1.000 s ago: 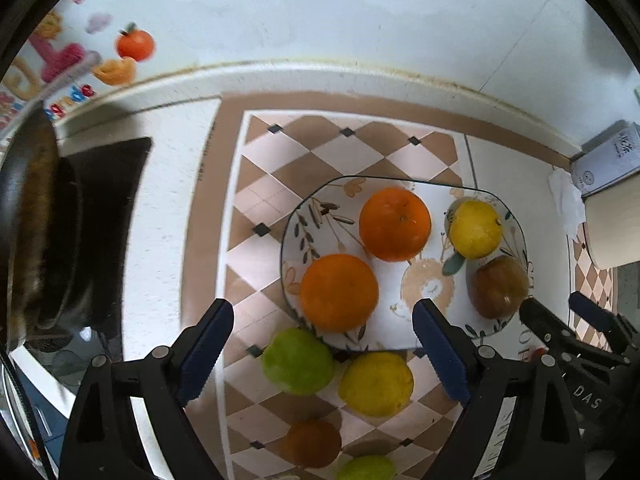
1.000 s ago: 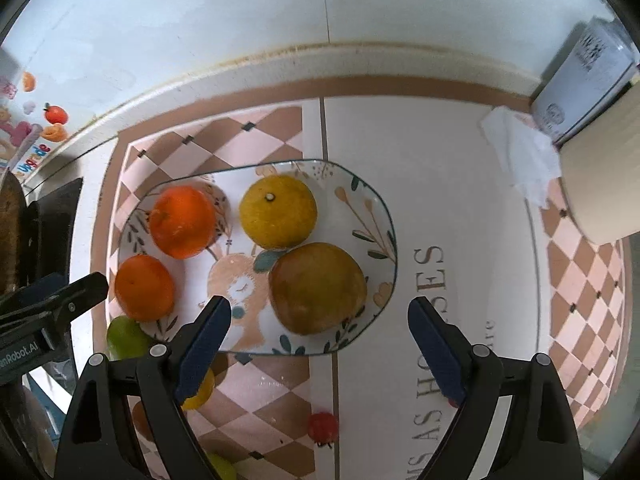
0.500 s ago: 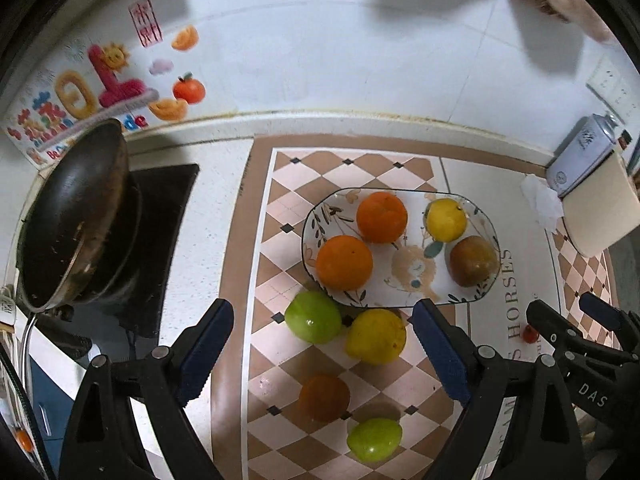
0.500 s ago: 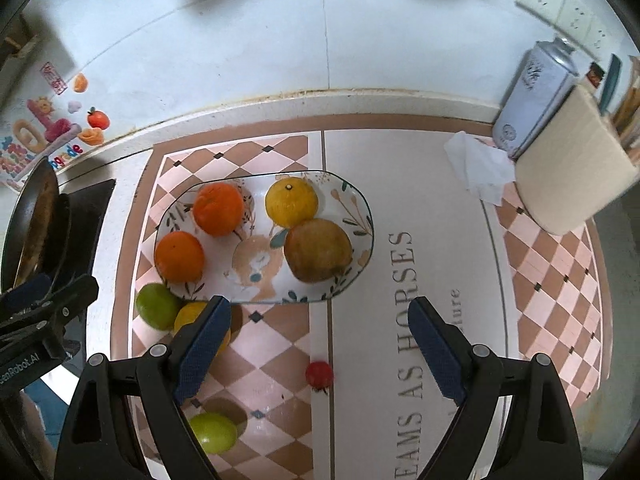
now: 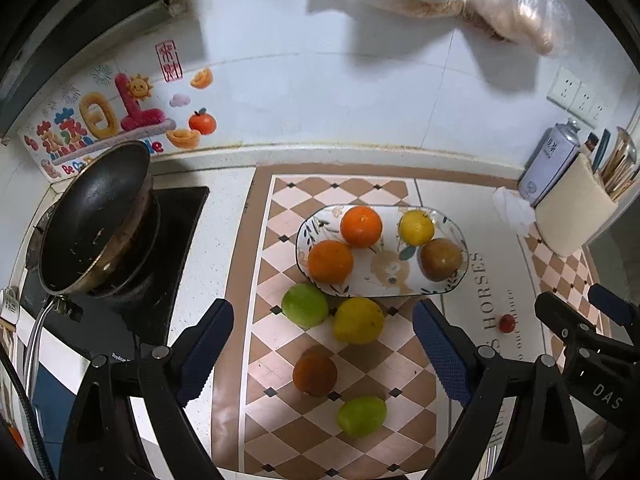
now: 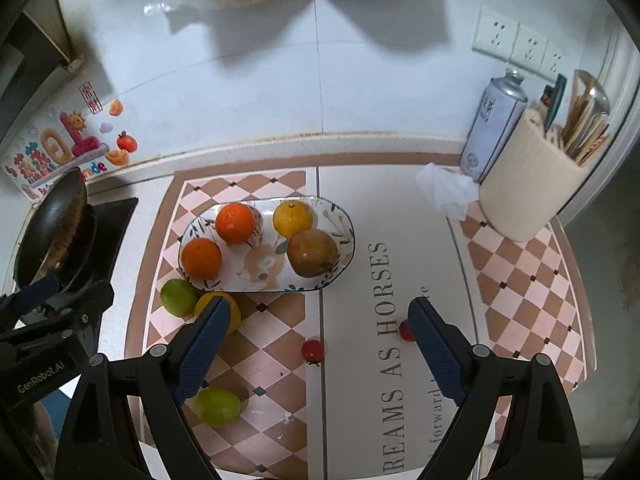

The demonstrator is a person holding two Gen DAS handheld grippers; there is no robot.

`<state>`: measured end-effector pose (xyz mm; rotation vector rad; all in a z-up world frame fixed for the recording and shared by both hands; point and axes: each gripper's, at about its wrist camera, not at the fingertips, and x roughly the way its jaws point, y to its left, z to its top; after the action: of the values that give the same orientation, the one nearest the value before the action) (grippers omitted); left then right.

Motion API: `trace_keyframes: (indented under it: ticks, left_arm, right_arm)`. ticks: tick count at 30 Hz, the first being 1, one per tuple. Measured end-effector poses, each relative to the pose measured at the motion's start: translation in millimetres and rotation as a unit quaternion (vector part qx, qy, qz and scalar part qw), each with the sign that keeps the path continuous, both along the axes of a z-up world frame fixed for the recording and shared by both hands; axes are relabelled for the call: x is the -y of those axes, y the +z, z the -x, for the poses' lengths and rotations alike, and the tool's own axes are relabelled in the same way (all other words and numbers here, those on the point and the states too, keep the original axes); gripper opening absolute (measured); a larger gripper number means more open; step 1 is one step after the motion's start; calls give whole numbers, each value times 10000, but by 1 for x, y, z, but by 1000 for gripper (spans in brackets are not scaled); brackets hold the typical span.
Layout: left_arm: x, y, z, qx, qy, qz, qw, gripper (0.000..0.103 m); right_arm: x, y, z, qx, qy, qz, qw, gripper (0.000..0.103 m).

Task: Organize fruits
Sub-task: 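Lift both open tools back from the plate, then grasp a dark red fruit with the left tool while the right grasps a lemon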

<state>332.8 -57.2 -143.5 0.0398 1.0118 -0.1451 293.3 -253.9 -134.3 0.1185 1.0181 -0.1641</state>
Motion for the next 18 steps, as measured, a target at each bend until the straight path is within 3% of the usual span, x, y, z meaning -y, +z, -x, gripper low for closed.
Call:
trace_keyframes:
  ticks: [11, 18]
  left_arm:
    - [0, 16, 14, 391, -41, -34, 9992, 92]
    - [-7, -11, -2, -75, 63, -185, 9998, 95]
  right_arm:
    - [3, 13, 23, 229, -154, -115, 9996, 92]
    - [7, -12, 5, -102, -64, -615, 9980, 92]
